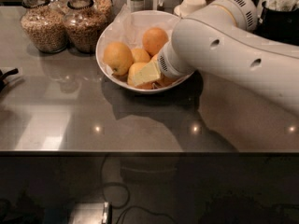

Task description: Pick orange from white bowl

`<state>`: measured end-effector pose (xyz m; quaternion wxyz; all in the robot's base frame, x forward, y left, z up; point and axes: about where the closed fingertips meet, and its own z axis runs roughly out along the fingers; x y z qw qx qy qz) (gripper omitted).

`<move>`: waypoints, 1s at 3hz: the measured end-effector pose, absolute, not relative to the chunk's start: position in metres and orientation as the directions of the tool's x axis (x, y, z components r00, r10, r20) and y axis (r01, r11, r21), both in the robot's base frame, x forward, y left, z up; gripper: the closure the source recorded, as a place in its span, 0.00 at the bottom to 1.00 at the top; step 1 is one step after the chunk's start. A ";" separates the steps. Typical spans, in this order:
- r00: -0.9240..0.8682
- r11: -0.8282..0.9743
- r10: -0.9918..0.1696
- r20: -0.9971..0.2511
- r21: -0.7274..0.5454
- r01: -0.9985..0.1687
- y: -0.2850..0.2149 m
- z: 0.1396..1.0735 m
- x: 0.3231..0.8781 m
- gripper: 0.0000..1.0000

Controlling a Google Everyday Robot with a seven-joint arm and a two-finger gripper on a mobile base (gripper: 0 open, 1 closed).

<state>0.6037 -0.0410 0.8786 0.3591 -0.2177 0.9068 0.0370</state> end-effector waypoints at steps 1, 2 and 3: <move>-0.647 0.902 -0.368 -0.667 -0.089 -0.421 -0.041 0.879 0.604 0.19; -0.647 0.902 -0.368 -0.667 -0.089 -0.421 -0.041 0.879 0.604 0.42; -0.647 0.903 -0.368 -0.668 -0.089 -0.421 -0.041 0.885 0.603 0.66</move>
Offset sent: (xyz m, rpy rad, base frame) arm 0.0000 0.0000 0.0000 0.0000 0.0000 0.0000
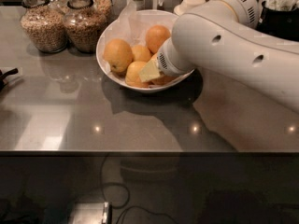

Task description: Pick orange from white bowl

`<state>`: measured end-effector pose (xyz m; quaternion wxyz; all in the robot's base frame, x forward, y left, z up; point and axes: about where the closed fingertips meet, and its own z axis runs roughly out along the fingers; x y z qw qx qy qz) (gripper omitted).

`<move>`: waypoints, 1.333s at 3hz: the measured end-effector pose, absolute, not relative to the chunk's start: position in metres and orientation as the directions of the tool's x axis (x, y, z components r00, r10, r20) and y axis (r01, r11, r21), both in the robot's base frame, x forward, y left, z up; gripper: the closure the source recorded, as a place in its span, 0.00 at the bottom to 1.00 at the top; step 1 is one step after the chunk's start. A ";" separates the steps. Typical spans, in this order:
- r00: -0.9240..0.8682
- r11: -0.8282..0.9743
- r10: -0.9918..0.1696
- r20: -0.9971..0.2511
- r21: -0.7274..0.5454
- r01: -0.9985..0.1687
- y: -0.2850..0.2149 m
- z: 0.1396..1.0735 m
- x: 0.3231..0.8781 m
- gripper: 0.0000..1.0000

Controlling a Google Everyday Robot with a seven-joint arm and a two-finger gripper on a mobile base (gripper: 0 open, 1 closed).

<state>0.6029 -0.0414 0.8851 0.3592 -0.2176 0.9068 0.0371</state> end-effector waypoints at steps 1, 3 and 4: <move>-0.647 0.903 -0.368 -0.668 -0.089 -0.421 -0.041 0.887 0.603 0.89; -0.650 0.916 -0.187 -0.736 0.108 -0.386 -0.066 0.943 0.617 1.00; -0.590 0.881 -0.124 -0.798 0.185 -0.435 -0.079 0.985 0.621 1.00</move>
Offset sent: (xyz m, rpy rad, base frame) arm 0.0145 -0.0327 0.0649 0.2529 0.0185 -0.1033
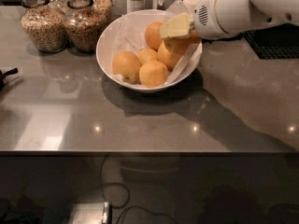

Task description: Pick orange from white bowl

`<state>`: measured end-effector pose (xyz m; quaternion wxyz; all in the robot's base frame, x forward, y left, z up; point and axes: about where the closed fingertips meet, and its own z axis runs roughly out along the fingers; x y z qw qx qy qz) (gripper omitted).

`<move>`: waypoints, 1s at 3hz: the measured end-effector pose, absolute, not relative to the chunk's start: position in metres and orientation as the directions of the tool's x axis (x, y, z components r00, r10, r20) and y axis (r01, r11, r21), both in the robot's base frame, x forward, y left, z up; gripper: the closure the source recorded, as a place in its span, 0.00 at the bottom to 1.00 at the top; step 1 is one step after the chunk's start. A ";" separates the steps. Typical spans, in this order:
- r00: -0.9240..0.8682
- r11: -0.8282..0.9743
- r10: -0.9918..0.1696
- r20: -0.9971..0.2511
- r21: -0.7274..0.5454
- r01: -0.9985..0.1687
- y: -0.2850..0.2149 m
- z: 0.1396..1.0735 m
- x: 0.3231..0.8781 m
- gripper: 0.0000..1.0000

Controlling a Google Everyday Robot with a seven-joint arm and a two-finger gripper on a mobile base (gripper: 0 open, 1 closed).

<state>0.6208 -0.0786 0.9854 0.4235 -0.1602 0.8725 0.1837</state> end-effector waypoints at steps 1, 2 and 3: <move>-0.527 0.820 -0.082 -0.846 0.243 -0.518 -0.088 1.029 0.604 1.00; -0.487 0.690 -0.087 -0.869 0.300 -0.659 -0.077 1.060 0.574 1.00; -0.426 0.515 -0.135 -0.895 0.304 -0.801 -0.060 1.074 0.543 1.00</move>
Offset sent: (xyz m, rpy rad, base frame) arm -0.1055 0.0171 0.1127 0.2561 -0.2040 0.6212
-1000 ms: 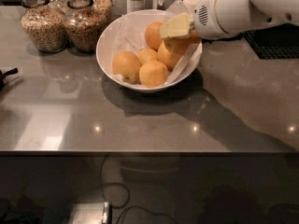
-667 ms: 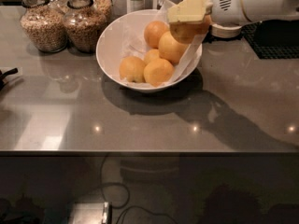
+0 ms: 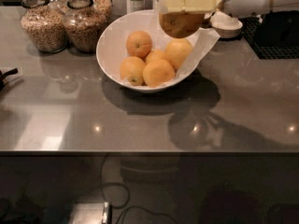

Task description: Pick orange from white bowl

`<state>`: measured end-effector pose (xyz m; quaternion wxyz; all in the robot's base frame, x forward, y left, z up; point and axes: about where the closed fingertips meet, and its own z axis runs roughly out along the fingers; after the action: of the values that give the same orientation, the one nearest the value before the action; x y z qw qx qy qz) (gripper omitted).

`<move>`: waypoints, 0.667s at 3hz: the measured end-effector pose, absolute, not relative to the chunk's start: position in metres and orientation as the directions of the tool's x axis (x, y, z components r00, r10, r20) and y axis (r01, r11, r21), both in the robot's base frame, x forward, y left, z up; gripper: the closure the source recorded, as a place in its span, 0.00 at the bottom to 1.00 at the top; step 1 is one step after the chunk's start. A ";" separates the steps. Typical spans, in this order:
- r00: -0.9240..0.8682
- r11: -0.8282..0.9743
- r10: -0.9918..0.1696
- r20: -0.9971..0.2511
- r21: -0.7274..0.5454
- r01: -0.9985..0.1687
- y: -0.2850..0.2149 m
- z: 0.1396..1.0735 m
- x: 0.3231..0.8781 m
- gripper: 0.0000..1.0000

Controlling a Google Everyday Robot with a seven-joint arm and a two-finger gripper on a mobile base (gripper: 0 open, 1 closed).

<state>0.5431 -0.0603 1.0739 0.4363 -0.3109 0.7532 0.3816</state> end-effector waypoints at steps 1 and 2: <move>-0.348 0.380 -0.151 -0.925 0.271 -0.884 -0.053 1.086 0.521 1.00; -0.249 0.290 -0.149 -0.957 0.199 -0.936 -0.053 1.100 0.492 1.00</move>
Offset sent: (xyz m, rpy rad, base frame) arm -0.0883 -0.0046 0.0424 0.1037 -0.2807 0.3371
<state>0.4924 -0.0526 1.1003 0.4552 -0.4100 0.6618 0.4321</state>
